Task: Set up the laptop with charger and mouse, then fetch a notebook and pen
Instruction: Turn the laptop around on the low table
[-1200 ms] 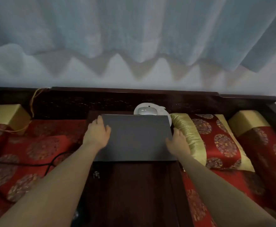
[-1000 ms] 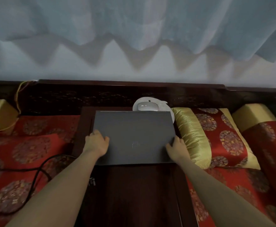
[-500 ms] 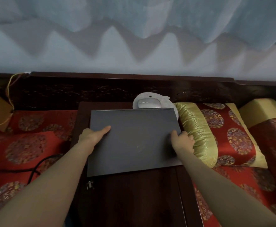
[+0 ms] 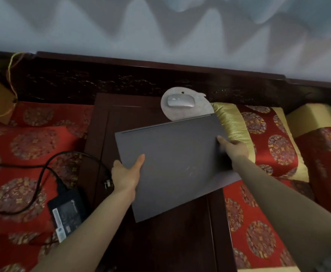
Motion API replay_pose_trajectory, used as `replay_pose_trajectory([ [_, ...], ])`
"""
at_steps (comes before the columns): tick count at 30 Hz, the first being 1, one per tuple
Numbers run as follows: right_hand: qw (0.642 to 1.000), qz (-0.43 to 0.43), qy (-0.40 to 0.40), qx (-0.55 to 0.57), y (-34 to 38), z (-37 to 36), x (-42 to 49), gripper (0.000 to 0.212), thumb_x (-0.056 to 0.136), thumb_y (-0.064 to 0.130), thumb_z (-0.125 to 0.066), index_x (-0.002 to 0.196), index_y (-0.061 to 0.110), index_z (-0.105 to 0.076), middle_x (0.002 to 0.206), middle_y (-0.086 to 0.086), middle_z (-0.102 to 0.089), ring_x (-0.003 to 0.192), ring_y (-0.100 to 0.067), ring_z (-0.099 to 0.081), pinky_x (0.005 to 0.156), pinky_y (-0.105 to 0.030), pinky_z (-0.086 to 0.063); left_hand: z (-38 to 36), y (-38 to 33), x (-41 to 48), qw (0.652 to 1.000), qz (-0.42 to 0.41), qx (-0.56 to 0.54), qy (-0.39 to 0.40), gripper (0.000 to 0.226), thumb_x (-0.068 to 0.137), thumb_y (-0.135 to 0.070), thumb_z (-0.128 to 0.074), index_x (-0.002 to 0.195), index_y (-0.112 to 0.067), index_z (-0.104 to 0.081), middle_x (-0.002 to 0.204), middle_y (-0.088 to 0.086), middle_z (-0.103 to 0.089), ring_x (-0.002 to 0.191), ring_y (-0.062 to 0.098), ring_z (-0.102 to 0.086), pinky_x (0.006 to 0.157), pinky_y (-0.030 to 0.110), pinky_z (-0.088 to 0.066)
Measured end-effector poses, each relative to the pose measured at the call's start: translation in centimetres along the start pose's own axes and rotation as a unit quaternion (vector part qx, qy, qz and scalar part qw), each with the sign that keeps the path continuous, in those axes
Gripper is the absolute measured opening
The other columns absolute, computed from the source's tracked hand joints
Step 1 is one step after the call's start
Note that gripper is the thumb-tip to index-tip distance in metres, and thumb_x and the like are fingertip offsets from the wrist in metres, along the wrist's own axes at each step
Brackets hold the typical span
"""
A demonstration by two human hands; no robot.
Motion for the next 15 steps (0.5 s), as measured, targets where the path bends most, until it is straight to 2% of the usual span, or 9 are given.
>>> replay_pose_trajectory([
  [3,0.999,0.028,0.015,-0.018,1.0,0.3,-0.4,0.066,0.069,0.053,-0.077,0.115,0.008,-0.065,0.108,-0.008,-0.065,0.107,-0.029,-0.058,0.091,-0.035,-0.046,1.5,2.0,-2.5,0.998,0.034,-0.011,0.056,0.053,0.077,-0.035,-0.074,0.121,-0.014,-0.053,0.113,0.001,-0.062,0.100,0.021,-0.061,0.090,0.041,-0.051],
  [5,0.997,0.058,0.033,-0.038,2.2,0.6,-1.2,0.057,0.069,0.052,-0.078,0.106,0.009,-0.067,0.101,-0.005,-0.065,0.095,-0.025,-0.058,0.082,-0.034,-0.045,2.9,3.4,-4.3,0.986,0.071,0.029,0.148,0.042,0.079,-0.030,-0.072,0.117,-0.016,-0.059,0.110,0.000,-0.067,0.095,0.018,-0.064,0.076,0.033,-0.052],
  [7,0.992,0.094,0.063,-0.047,3.4,0.7,-2.2,0.048,0.070,0.046,-0.080,0.099,0.009,-0.070,0.091,-0.003,-0.065,0.087,-0.022,-0.058,0.071,-0.028,-0.042,4.3,5.7,-6.2,0.965,0.121,0.072,0.220,0.035,0.079,-0.025,-0.073,0.111,-0.015,-0.063,0.107,0.004,-0.070,0.094,0.021,-0.066,0.070,0.028,-0.051],
  [10,0.980,0.143,0.114,-0.075,4.6,-0.2,-3.8,0.028,0.074,0.037,-0.080,0.086,0.013,-0.070,0.076,0.003,-0.064,0.073,-0.016,-0.058,0.051,-0.014,-0.043,5.0,10.0,-9.2,0.953,0.175,0.034,0.244,0.039,0.075,-0.014,-0.077,0.112,-0.010,-0.064,0.109,0.007,-0.071,0.098,0.025,-0.068,0.070,0.030,-0.056],
  [11,0.975,0.158,0.132,-0.086,4.9,-0.7,-4.4,0.025,0.074,0.036,-0.080,0.083,0.015,-0.070,0.076,0.005,-0.065,0.071,-0.014,-0.058,0.050,-0.012,-0.043,4.8,11.4,-10.4,0.952,0.186,0.010,0.244,0.039,0.074,-0.010,-0.077,0.112,-0.009,-0.065,0.110,0.007,-0.071,0.099,0.024,-0.068,0.070,0.030,-0.058],
  [14,0.957,0.197,0.175,-0.121,4.6,-3.1,-5.2,0.031,0.065,0.042,-0.084,0.083,0.020,-0.073,0.084,0.006,-0.070,0.079,-0.012,-0.063,0.069,-0.022,-0.049,4.5,15.5,-13.7,0.948,0.215,-0.066,0.224,0.034,0.073,-0.002,-0.076,0.105,-0.009,-0.066,0.108,0.007,-0.071,0.096,0.021,-0.067,0.066,0.029,-0.060],
  [15,0.952,0.204,0.186,-0.134,4.3,-3.7,-5.5,0.032,0.066,0.041,-0.084,0.086,0.019,-0.072,0.083,0.007,-0.068,0.078,-0.010,-0.062,0.070,-0.022,-0.047,4.4,16.5,-14.5,0.948,0.223,-0.085,0.212,0.031,0.072,0.000,-0.076,0.100,-0.008,-0.067,0.103,0.006,-0.071,0.093,0.021,-0.067,0.064,0.030,-0.060],
])
Point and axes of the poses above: each hand's wrist, its own x-axis towards the middle knuckle, its own z-axis out of the back of the hand, y = z × x, the point moved 8 cm from there along x, towards the middle knuckle
